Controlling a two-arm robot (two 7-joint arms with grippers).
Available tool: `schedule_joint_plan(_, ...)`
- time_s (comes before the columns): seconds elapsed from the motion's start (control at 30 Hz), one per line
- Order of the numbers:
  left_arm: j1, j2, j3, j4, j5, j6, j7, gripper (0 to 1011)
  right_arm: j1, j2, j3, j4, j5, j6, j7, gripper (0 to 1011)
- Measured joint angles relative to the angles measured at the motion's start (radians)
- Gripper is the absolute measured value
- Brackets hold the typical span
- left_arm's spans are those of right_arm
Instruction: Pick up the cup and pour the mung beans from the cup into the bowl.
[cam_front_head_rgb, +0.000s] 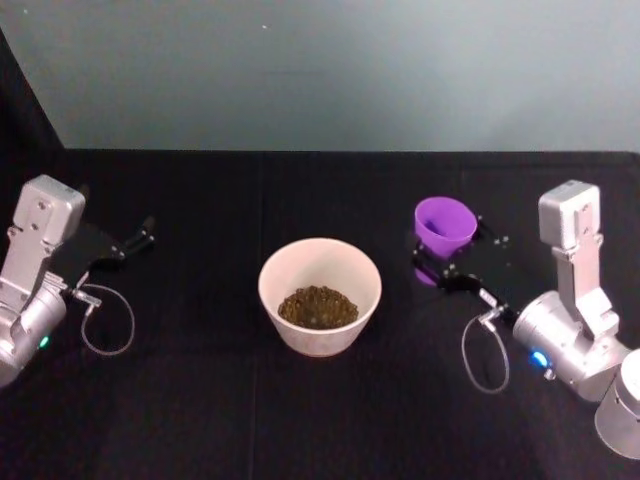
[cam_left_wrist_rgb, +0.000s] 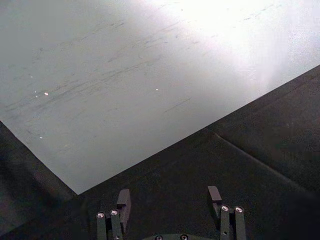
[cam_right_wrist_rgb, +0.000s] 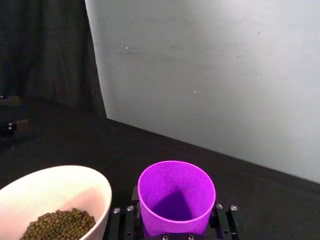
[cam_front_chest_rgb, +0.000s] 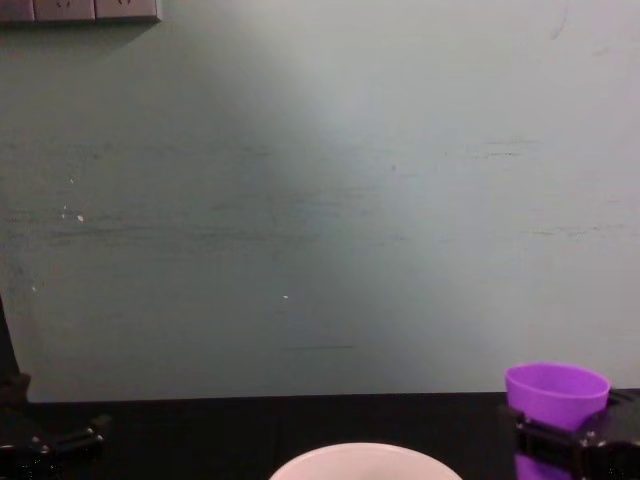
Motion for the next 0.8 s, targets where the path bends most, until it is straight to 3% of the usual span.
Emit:
schedule_joint_plan(0.3,0.000,0.000,0.000,0.000,0.000,0.000,0.000,1000,0.025,0.009,-0.023,0.064,0.025,-0.029,0.010,737)
schedule_joint_plan(0.47,0.000,0.000,0.000,0.000,0.000,0.000,0.000,1000,0.043,0.016,-0.043,0.120,0.045,-0.093,0.029,736)
schedule_joint_plan(0.8,0.000,0.000,0.000,0.000,0.000,0.000,0.000,1000,0.052,0.028,-0.067,0.156,0.059,-0.137,0.034,737)
